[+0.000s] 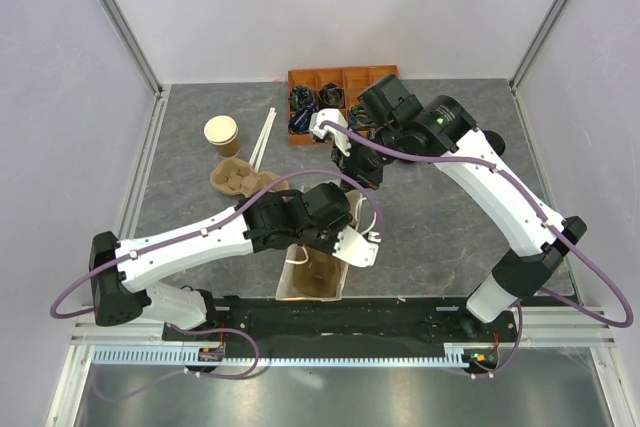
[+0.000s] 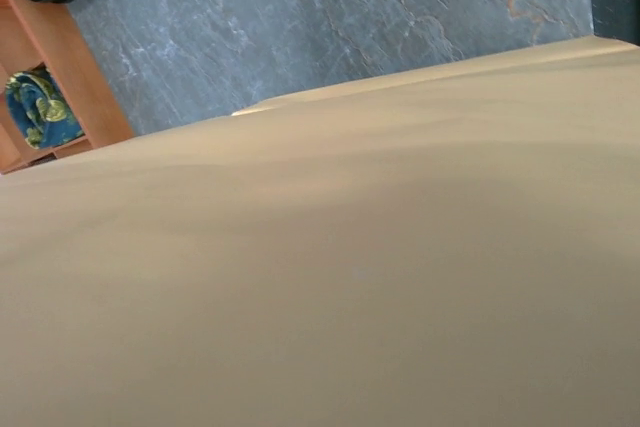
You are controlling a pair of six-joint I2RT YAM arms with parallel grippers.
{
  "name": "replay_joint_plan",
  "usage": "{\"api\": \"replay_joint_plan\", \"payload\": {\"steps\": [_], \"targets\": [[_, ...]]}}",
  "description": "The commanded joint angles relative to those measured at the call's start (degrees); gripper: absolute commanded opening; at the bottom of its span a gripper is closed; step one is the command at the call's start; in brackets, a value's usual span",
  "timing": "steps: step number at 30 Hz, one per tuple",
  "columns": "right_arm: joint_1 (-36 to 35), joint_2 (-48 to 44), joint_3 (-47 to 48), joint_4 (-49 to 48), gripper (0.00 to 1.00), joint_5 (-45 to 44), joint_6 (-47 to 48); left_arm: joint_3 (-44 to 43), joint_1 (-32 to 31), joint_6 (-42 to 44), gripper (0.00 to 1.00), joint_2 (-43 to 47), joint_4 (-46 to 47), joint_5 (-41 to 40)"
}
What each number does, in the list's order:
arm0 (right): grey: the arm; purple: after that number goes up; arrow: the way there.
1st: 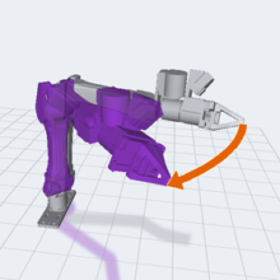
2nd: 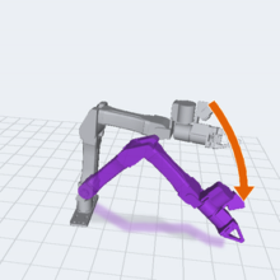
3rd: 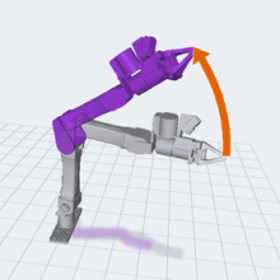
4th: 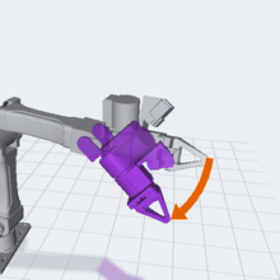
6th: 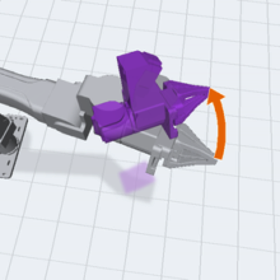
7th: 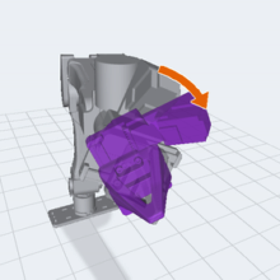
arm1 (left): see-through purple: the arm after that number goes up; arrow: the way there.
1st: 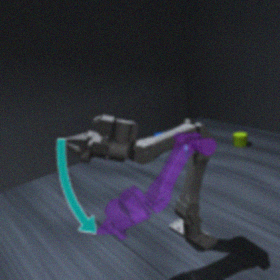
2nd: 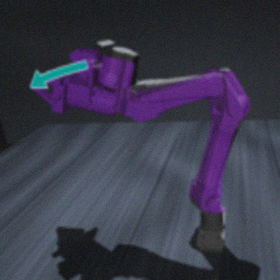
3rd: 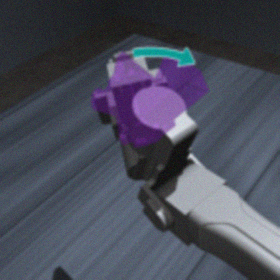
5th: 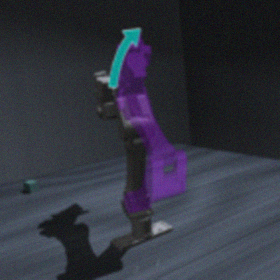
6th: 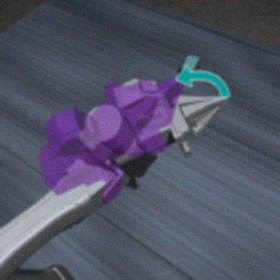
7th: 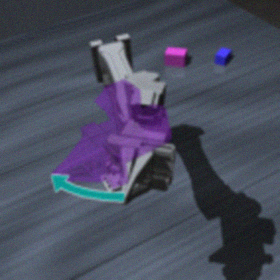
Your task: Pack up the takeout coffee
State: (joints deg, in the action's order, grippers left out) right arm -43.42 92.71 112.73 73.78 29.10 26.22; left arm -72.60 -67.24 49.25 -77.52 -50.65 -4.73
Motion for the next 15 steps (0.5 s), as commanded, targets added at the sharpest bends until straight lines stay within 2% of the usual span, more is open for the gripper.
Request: {"api": "replay_joint_plan", "payload": {"steps": [1,4,7,8,15], "targets": [[-0.44,-1.48,0.04,-1.62,0.00,3.42,-0.99,2.02,-0.08,-1.36,0.10,0.96,2.75,-0.81],[-0.61,-1.48,0.04,-1.44,0.00,3.33,-0.99,3.34,-0.17,-1.18,0.11,0.96,3.90,-1.16],[-0.79,-1.48,0.12,-1.27,0.00,3.50,-0.99,4.48,-0.08,-1.09,0.19,0.96,4.77,-1.33],[-0.88,-1.39,0.21,-1.27,0.00,3.50,-0.99,4.74,-0.17,-1.18,0.25,1.05,4.95,-1.33],[-0.97,-0.42,0.83,-0.48,0.00,3.59,-0.55,4.84,0.53,-1.70,0.48,1.23,6.18,-2.47]]}}
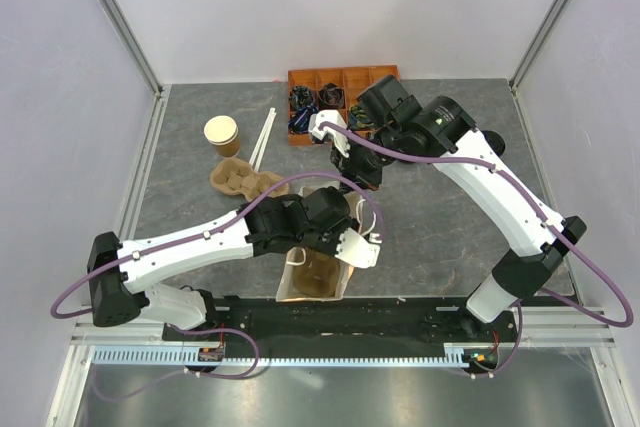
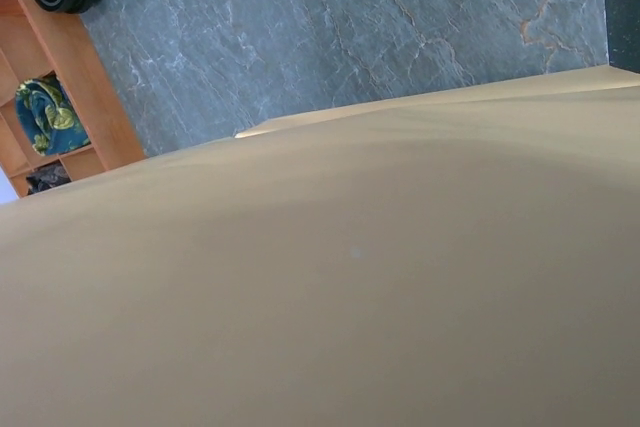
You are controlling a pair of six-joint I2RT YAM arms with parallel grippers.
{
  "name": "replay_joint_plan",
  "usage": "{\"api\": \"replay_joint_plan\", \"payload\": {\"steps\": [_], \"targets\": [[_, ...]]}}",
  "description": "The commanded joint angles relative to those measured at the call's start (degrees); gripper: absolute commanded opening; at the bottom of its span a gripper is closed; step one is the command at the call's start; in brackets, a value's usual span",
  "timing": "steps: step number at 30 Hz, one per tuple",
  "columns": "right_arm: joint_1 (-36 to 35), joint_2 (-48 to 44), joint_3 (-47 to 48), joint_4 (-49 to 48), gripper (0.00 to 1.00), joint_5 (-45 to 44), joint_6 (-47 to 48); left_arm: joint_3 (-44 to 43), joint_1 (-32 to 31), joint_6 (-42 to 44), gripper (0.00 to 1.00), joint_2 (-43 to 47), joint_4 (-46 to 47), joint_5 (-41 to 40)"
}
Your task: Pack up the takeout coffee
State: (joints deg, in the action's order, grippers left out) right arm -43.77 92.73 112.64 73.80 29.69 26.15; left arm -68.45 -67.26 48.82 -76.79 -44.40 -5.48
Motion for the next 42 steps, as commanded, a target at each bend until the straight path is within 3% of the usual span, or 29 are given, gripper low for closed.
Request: {"api": "replay_joint_plan", "payload": {"steps": [1,4,6,8,11,17,25,29,34,37,42], "targets": [[-0.70,-0.36,0.91,-0.41,0.00,3.00,-0.49,0.25,0.64,-1.36,0.50,0.68,0.02,-1.82],[-0.62,0.00,1.00,-0.41,0.00,2.65,-0.40,-1.69,0.91,-2.06,0.52,0.77,-0.33,-1.91],[-0.62,0.08,1.00,-0.32,0.00,2.65,-0.40,-3.09,0.91,-2.23,0.41,0.77,-1.56,-1.38],[-0.62,0.26,1.09,-0.32,0.00,2.48,-0.40,-3.62,0.99,-2.32,0.23,0.25,-2.61,-1.29],[-0.62,0.35,1.27,-0.32,0.00,2.04,-0.58,-3.19,1.34,-2.15,0.14,0.33,-3.58,-0.68],[-0.62,0.61,1.71,-0.41,0.00,0.89,-1.01,-3.71,1.61,-2.15,0.07,-0.63,-6.30,-1.11],[-0.62,0.70,2.14,-0.50,0.00,0.45,-1.10,-5.73,1.87,-4.96,0.06,-4.68,-10.18,-3.75],[-0.70,1.05,2.67,-0.24,0.00,0.63,-1.37,-6.00,2.31,-7.68,0.12,-6.17,-9.22,-4.63],[-0.70,1.14,2.76,0.12,0.00,0.63,-1.28,-5.29,3.10,-7.95,0.40,-4.25,-5.35,-6.04],[-0.70,1.40,3.02,0.20,0.00,0.63,-1.28,-5.56,3.10,-7.51,0.50,-2.84,-4.03,-6.21],[-0.70,1.67,3.29,0.29,0.00,0.81,-1.37,-5.47,3.10,-7.60,0.58,0.15,-1.57,-5.25]]}}
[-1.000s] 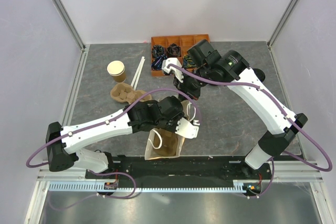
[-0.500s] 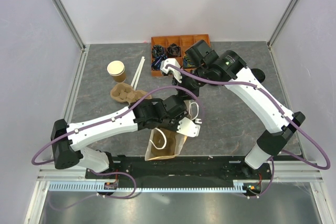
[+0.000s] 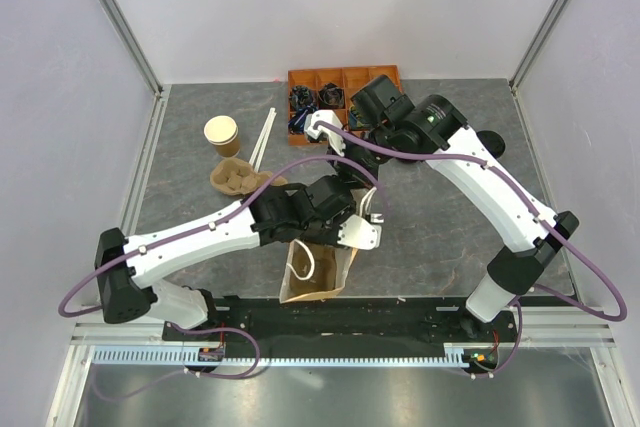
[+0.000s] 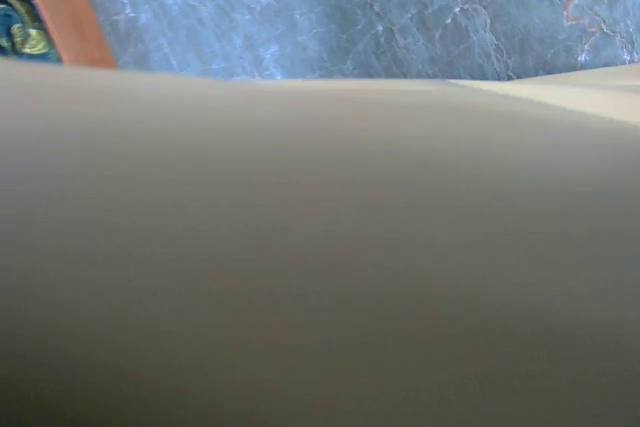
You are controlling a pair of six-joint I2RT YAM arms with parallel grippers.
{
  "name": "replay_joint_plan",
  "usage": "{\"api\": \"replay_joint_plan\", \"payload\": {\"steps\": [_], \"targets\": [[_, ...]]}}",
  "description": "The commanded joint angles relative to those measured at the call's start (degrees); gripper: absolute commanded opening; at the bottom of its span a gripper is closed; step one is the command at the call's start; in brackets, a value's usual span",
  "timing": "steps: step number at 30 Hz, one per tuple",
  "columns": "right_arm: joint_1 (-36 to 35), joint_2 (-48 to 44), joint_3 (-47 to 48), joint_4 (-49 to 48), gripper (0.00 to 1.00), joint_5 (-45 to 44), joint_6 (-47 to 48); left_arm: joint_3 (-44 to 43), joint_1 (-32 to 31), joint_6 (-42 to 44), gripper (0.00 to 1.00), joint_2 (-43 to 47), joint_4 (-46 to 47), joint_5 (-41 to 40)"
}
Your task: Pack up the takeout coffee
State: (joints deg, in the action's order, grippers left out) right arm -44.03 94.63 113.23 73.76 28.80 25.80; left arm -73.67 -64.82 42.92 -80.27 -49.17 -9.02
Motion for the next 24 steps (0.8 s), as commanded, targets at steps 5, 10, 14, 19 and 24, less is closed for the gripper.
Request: {"api": "replay_joint_plan", "payload": {"steps": [5,10,14,19,24], "targets": [[-0.53,0.12,2.87,0.16,0.00,1.18,-1.37,0.10,0.66,-2.05,0.60,5.74,5.92,-1.71],[-0.62,0.29,3.14,0.16,0.00,0.74,-1.37,0.72,0.66,-2.22,0.60,8.19,8.64,-0.83],[-0.62,0.38,2.70,0.16,0.00,-0.23,-1.11,1.42,0.66,-2.40,0.61,11.44,12.68,0.49],[-0.62,0.82,2.17,-0.45,0.00,-1.72,-1.54,1.69,0.66,-1.96,0.74,14.87,15.76,3.21],[-0.62,0.82,1.56,-0.81,0.00,-2.43,-2.16,2.91,0.66,-0.91,0.75,18.21,17.00,6.72]]}}
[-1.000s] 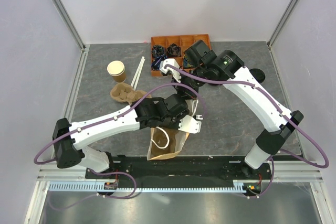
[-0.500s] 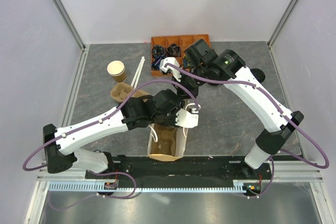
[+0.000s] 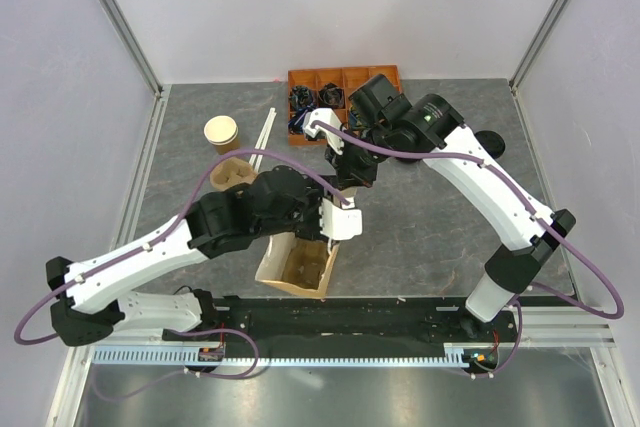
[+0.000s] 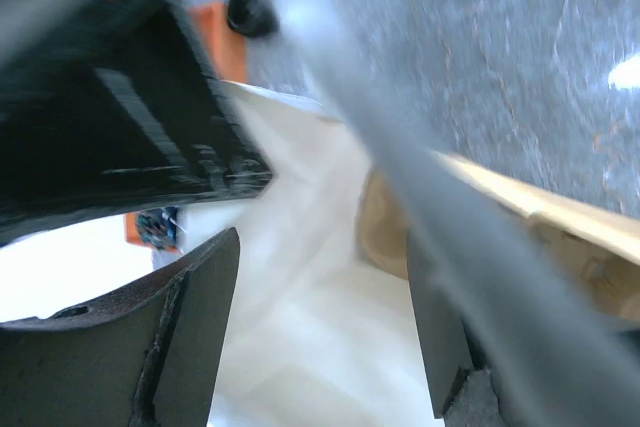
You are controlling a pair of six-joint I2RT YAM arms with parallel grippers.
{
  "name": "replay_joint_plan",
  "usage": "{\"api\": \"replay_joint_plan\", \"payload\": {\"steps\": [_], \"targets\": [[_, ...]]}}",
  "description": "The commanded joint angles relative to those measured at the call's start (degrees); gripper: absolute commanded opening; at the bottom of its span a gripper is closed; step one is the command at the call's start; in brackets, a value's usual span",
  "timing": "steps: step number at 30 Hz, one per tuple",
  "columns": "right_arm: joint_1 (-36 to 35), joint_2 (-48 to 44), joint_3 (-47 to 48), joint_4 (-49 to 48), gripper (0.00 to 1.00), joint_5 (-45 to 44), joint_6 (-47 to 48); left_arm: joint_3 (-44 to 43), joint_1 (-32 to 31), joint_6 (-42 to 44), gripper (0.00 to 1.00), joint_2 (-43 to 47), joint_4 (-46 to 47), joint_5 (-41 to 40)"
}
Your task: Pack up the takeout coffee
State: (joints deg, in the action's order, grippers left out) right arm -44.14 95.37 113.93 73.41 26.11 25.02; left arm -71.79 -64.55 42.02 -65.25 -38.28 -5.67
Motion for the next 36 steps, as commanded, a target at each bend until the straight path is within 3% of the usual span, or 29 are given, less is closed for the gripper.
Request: {"api": "replay_joint_plan", "payload": {"steps": [1,11,21,27,36], "targets": [[-0.42,-0.01,0.68,-0.63,0.00,0.26,-1.46,1.56,0.39,0.08,0.75,3.81,6.72,3.65],[-0.51,-0.54,-0.02,-1.34,0.00,-0.44,-0.93,2.27,0.66,2.18,0.73,5.75,8.84,2.42],[-0.51,-1.24,0.33,-1.16,0.00,1.49,-0.76,5.08,0.83,8.08,0.79,4.70,6.73,1.28],[-0.51,-1.59,-0.02,-0.28,0.00,1.75,0.38,5.69,0.92,10.36,0.76,3.99,11.82,-2.76],[-0.51,-1.95,-0.73,-0.54,0.00,2.02,0.47,4.99,1.01,10.01,0.80,6.01,14.37,-1.98]]}}
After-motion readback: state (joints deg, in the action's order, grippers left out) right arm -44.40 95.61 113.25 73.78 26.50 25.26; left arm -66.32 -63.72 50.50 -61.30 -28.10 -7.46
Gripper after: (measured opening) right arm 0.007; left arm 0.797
